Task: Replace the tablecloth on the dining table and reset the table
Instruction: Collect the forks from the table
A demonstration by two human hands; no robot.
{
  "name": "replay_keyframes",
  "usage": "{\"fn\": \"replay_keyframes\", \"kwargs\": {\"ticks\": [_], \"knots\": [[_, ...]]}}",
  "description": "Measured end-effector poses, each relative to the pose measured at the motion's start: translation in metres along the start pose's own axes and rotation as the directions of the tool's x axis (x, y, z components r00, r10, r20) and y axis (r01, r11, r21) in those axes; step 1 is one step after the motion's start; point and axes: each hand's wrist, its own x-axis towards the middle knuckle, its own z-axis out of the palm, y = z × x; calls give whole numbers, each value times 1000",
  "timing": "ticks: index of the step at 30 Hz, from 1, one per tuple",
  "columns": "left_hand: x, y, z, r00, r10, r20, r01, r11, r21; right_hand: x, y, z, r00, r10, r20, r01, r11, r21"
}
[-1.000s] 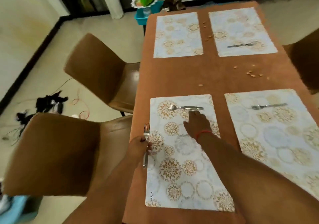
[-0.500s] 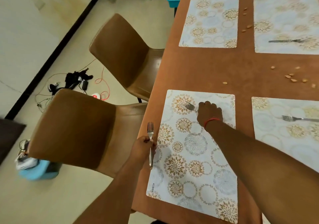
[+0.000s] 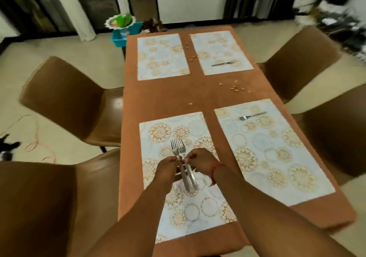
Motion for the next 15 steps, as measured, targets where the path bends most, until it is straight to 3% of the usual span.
{"fn": "replay_keyframes", "kwargs": {"ticks": [7,11,15], "knots": [[-29,-17,59,984,-31,176,15,995,96,-50,34,-19,978,55,-201,-81,989,-124],[-28,-12,74,988,-15,157,-7,990,140,-57,40,-39,984,27,-176,-61,979,-194],[-14,-6,93,994,-49,95,42,997,70,-42,53,-87,980,-3,-201,-64,943,-326]]}}
